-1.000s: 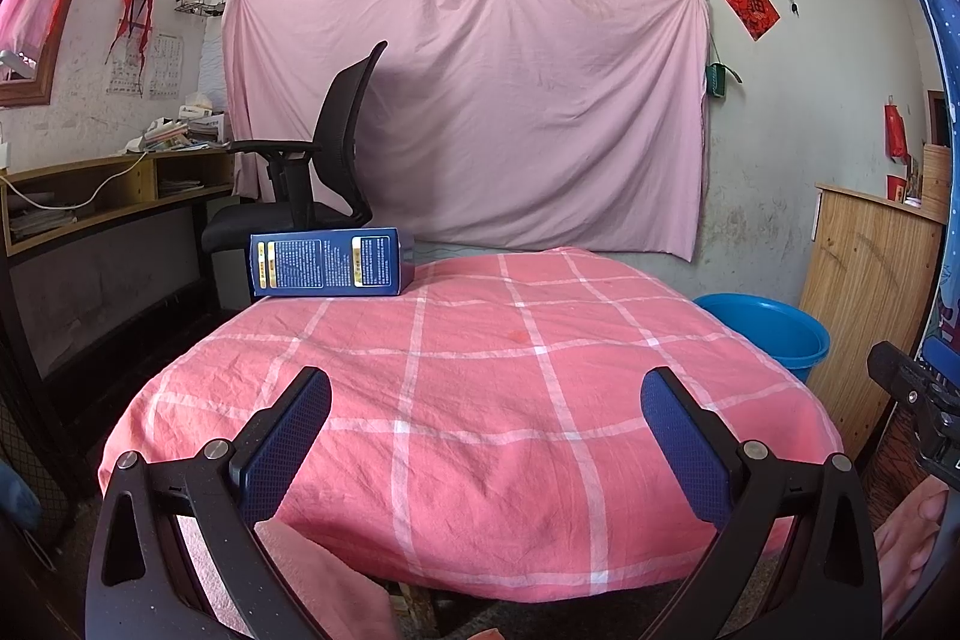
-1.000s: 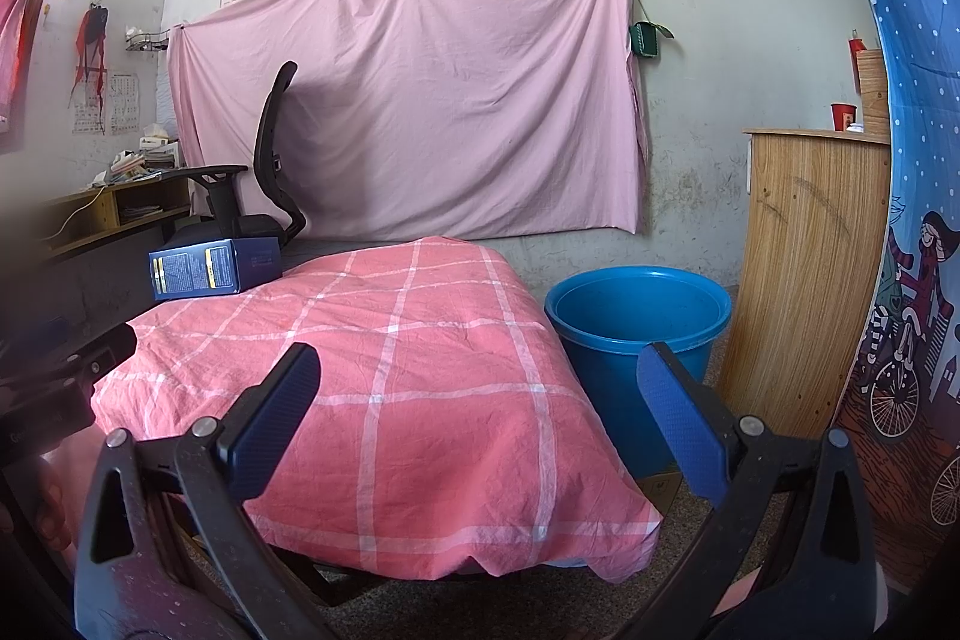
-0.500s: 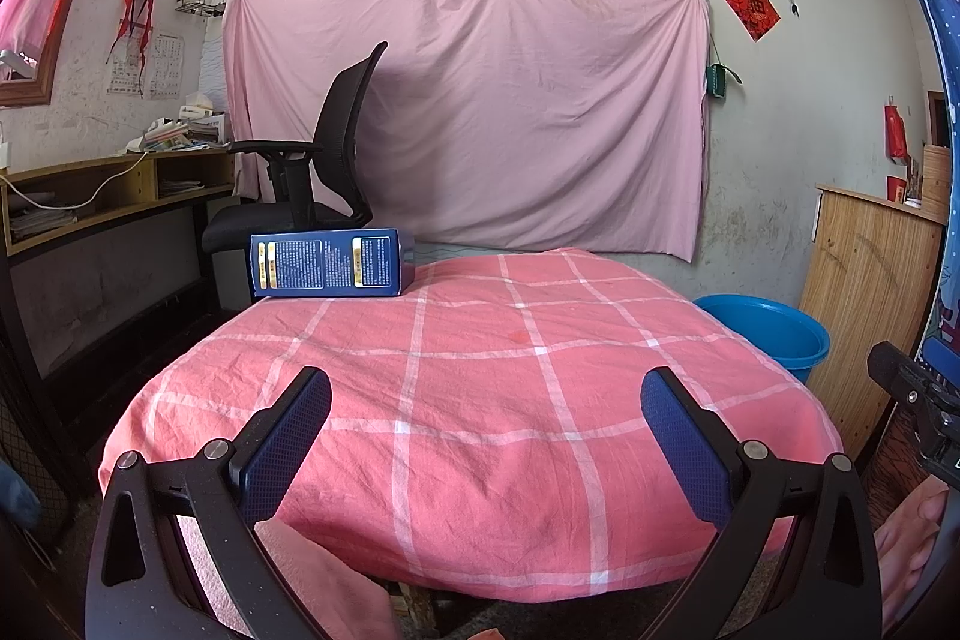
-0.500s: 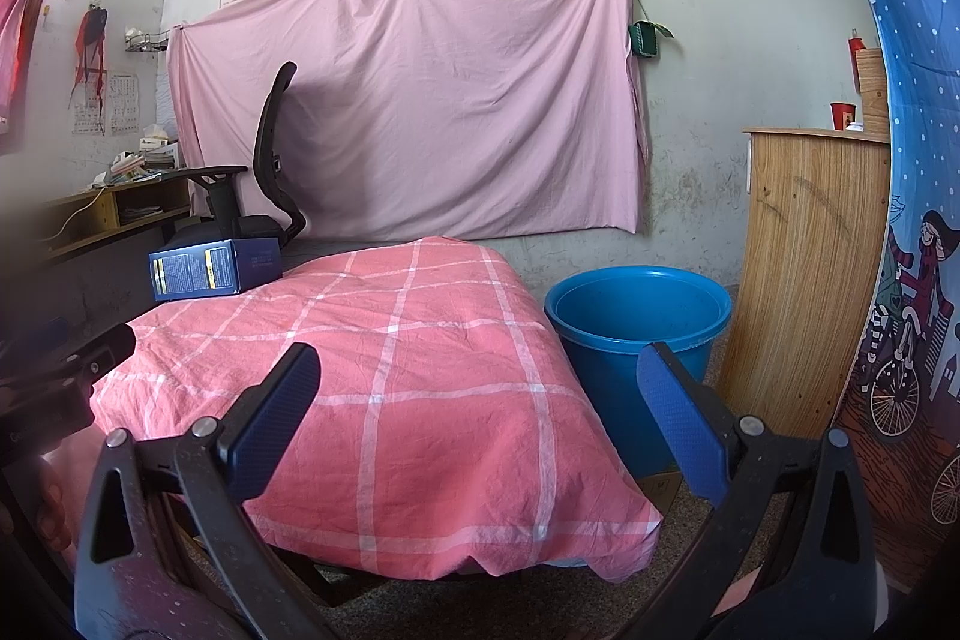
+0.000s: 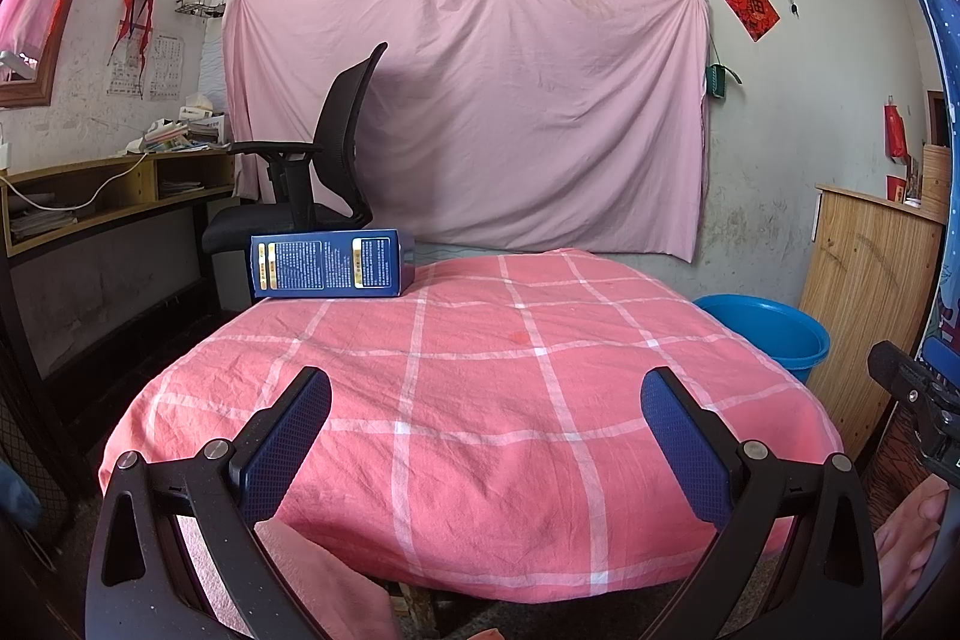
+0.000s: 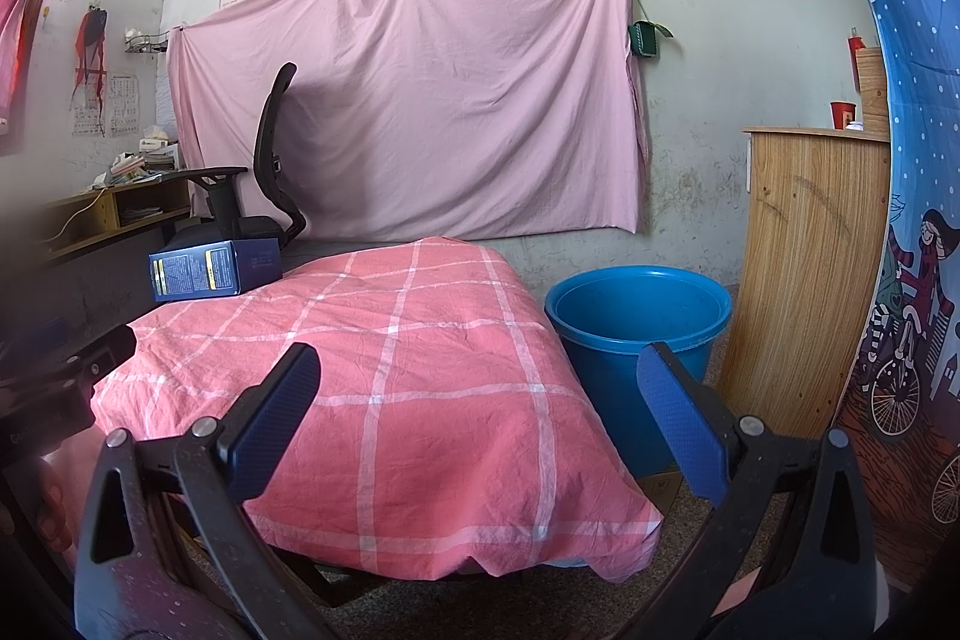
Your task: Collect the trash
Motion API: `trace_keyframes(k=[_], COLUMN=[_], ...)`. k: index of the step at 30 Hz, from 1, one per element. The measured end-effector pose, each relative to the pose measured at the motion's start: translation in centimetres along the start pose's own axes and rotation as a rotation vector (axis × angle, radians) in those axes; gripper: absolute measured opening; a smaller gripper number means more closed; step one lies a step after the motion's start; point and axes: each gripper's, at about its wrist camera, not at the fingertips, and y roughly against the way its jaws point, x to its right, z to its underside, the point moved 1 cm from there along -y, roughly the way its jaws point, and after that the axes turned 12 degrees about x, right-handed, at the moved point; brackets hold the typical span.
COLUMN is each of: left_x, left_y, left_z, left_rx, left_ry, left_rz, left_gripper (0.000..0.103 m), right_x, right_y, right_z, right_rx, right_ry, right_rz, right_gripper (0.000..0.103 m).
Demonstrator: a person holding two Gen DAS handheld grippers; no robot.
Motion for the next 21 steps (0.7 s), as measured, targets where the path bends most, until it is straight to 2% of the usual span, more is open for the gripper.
trace_keyframes(k=[21], left_x=[-0.04], left_y=[0.13], left_z=[-0.09], left_rx=[0.000], left_ry=[-0.002], left_rz=[0.001], left_gripper=[0.101], right_x=[0.06], right_y=[0.01], right_z=[0.00], right_rx=[0.000], right_ry=[-0.002], right_rz=[0.000], right_gripper=[0.103])
